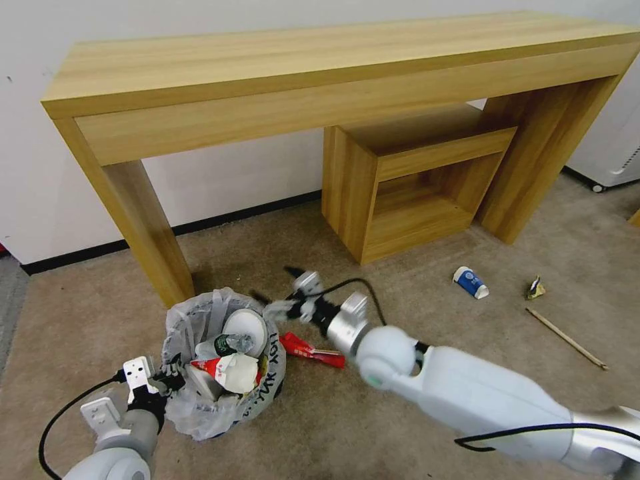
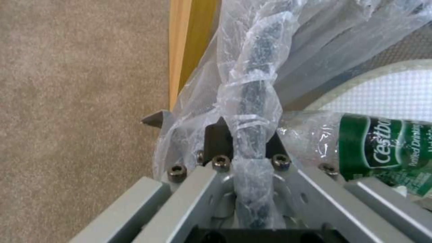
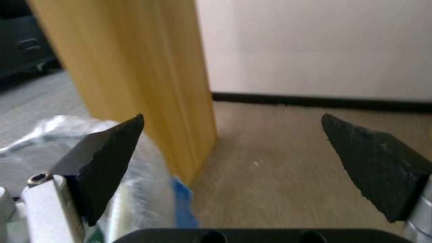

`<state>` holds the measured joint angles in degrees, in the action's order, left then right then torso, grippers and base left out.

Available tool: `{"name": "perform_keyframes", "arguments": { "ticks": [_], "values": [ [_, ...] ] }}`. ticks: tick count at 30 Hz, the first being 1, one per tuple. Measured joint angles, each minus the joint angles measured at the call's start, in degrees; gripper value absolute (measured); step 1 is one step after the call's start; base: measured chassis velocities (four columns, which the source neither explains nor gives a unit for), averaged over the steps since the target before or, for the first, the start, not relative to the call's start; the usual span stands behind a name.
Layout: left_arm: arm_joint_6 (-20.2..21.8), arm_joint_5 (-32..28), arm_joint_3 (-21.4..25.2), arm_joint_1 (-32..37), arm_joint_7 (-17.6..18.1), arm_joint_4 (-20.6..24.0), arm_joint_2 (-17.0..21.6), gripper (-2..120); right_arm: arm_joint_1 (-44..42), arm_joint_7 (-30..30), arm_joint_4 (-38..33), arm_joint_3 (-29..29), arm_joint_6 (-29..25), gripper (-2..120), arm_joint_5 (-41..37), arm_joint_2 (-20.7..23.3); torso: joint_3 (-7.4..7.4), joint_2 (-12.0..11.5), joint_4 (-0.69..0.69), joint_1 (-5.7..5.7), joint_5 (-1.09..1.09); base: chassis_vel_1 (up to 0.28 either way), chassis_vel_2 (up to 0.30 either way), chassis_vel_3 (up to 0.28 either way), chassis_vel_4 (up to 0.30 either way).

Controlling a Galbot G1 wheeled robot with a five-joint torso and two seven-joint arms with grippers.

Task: Pick up the trash bin and place the garbage on the floor into it.

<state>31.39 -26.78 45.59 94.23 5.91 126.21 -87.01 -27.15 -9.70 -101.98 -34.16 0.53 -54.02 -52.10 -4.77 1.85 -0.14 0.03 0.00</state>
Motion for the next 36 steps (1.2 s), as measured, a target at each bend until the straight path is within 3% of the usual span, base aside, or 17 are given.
{"name": "perform_keyframes", "arguments": {
  "ticks": [4, 8, 12, 16, 20, 23, 27, 36],
  "values": [
    [0.0, 0.0, -0.15, -0.43, 0.01, -0.48, 0.05, 0, 0.56, 6.07, 3.15, 0.94, 0.09, 100, -3.0, 1.97, 0.0, 0.0, 0.0, 0.0, 0.01, 0.0, 0.0, 0.0, 0.0],
    [0.03, -0.04, -0.51, -1.04, 0.02, -1.06, 0.18, 0, 1.08, 18.09, 10.35, -0.27, -4.74, 100, -2.59, 3.88, 0.0, 0.0, 0.0, 0.0, 0.01, 0.0, 0.0, 0.0, 0.0],
    [0.04, -0.03, -0.75, -1.18, 0.03, -1.2, 0.11, 0, 1.15, 23.6, 16.94, -2.77, -9.23, 100, -0.19, 3.58, 0.0, 0.0, -0.01, 0.0, 0.01, 0.0, 0.0, 0.0, 0.0],
    [0.04, 0.02, -0.8, -1.12, 0.02, -1.2, 0.0, 0, 1.21, 25.5, 21.04, -4.2, -10.63, 99, 1.73, 2.36, 0.0, 0.0, 0.0, 0.0, 0.01, 0.0, 0.0, 0.0, 0.0],
    [0.02, 0.09, -0.67, -0.78, 0.01, -1.02, -0.11, 0, 1.83, 26.14, 28.41, -6.49, -11.59, 89, 6.48, -0.02, 0.0, 0.0, 0.01, 0.0, 0.0, 0.0, 0.0, 0.0, 0.0],
    [-0.17, 0.1, -0.51, -0.5, -0.05, -0.35, -0.31, 0, 2.31, 25.32, 35.48, -8.63, -11.09, 84, 10.76, -2.44, 0.0, 0.0, 0.0, 0.0, 0.01, 0.0, 0.0, 0.0, 0.0],
    [-0.25, 0.09, -0.4, -0.42, -0.06, -0.19, -0.42, 0, 2.45, 24.65, 39.53, -9.86, -10.02, 81, 13.46, -4.32, 0.0, 0.0, 0.0, 0.0, -0.01, 0.0, 0.0, 0.0, 0.0],
    [-0.71, -0.06, -0.33, -0.51, -0.14, -0.16, -0.57, 0, 2.69, 23.51, 49.97, -13.22, -9.21, 80, 17.39, -13.71, 0.0, 0.0, 0.01, 0.0, 0.0, 0.0, 0.0, 0.0, 0.0]
  ]
}}
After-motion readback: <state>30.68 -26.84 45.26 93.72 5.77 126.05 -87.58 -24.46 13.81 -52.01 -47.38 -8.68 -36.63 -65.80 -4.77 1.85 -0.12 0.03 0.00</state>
